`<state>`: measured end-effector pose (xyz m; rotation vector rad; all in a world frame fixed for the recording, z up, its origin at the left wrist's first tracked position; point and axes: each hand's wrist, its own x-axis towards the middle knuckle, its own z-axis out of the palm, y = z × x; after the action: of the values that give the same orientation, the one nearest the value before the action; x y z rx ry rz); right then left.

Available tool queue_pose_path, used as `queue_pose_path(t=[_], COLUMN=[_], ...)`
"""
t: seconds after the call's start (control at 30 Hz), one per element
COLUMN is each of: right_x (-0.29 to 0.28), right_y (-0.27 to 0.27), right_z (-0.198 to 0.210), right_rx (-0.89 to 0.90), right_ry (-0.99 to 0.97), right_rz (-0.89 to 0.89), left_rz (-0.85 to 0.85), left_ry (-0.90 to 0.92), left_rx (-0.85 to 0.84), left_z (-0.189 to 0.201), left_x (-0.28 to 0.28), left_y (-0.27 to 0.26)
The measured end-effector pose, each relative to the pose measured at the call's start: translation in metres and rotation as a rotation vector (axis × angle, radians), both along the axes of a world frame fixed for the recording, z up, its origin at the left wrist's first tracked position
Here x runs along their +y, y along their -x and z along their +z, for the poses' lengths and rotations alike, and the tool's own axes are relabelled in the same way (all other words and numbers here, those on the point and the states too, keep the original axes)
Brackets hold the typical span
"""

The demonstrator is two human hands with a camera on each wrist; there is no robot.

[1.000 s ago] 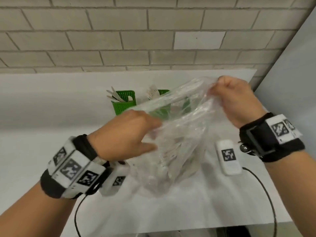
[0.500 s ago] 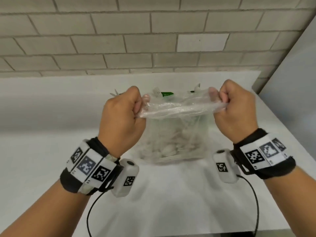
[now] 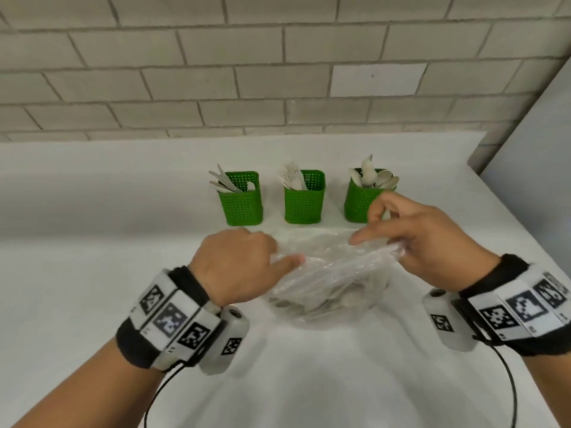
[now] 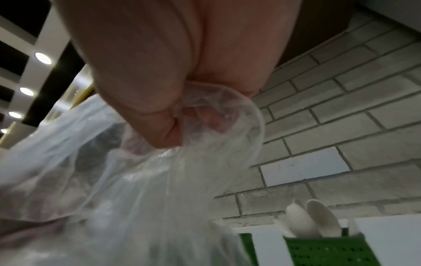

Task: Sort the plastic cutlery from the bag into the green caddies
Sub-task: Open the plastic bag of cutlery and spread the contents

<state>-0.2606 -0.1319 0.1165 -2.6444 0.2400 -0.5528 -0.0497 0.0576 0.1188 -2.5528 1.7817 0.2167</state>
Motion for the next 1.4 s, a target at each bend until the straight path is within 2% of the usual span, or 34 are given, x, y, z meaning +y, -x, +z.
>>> queue_pose_path(t=[0.07,0.13,0.2,0.27,0.37,0.43,0.53,0.63,0.77,0.83,0.9,0.97,1.03,1.1,1.17,1.2,1.23,1.27,1.3,1.33,1.37,1.4], right_x=[0.003,0.010,0.010,0.013,0.016,0.020,0.023,0.026,0.023,0.018,0.012,0.002,-0.006,-0.008,0.000,0.002,0.003,0.002,0.002,0.004,0.004,0.006], right_y=[0.001,0.001,-0.001,-0.007,-0.019,-0.025,-0.026,-0.031,-0.029,-0.027,-0.026,-0.025,-0.024,-0.027,-0.036,-0.039,-0.041,-0.040,-0.038,-0.037,-0.036,-0.036], right_z=[0.005,0.014,0.019,0.016,0.009,0.008,0.011,0.004,-0.009,-0.018,-0.025,-0.025,-0.021,-0.018,-0.018,-0.019,-0.020,-0.020,-0.020,-0.020,-0.022,-0.024], right_rx=[0.073,0.201,0.425,0.576,0.583,0.652,0.737,0.782,0.682,0.730,0.774,0.660,0.380,0.032,-0.250,-0.355,-0.444,-0.518,-0.562,-0.561,-0.518,-0.430], right_ry=[-0.009,0.003,-0.014,0.085,0.330,0.377,0.379,0.401,0.520,0.492,0.373,0.090,-0.210,-0.533,-0.903,-1.085,-1.279,-1.477,-1.671,-1.805,-1.827,-1.697], right_rz=[0.090,0.111,0.017,-0.148,-0.415,-0.477,-0.492,-0.459,-0.501,-0.562,-0.585,-0.527,-0.468,-0.451,-0.422,-0.416,-0.383,-0.330,-0.265,-0.226,-0.237,-0.296], left_rz=[0.069,0.128,0.160,0.148,0.144,0.198,0.282,0.279,0.241,0.222,0.198,0.193,0.299,0.485,0.623,0.657,0.663,0.630,0.553,0.436,0.328,0.244], left_ry=[0.105,0.093,0.021,-0.053,-0.062,-0.037,0.021,0.009,-0.016,0.031,0.085,0.218,0.440,0.634,0.654,0.636,0.613,0.595,0.560,0.481,0.378,0.289], left_rx=[-0.108,-0.159,-0.147,-0.152,-0.133,-0.056,0.060,0.030,0.058,0.076,0.093,0.204,0.550,1.073,1.514,1.652,1.699,1.615,1.368,1.021,0.653,0.353], left_z=[-0.002,-0.003,-0.004,-0.012,-0.027,-0.031,-0.028,-0.028,-0.031,-0.034,-0.037,-0.038,-0.033,-0.024,-0.015,-0.012,-0.010,-0.009,-0.010,-0.014,-0.019,-0.025], left_x=[-0.006,-0.012,-0.017,-0.020,-0.026,-0.026,-0.026,-0.033,-0.035,-0.033,-0.031,-0.029,-0.029,-0.031,-0.035,-0.037,-0.038,-0.039,-0.040,-0.040,-0.039,-0.038], left_y=[0.005,0.005,0.001,-0.002,-0.005,-0.009,-0.012,-0.012,-0.018,-0.021,-0.023,-0.025,-0.024,-0.020,-0.014,-0.011,-0.008,-0.005,-0.003,-0.003,-0.001,0.001])
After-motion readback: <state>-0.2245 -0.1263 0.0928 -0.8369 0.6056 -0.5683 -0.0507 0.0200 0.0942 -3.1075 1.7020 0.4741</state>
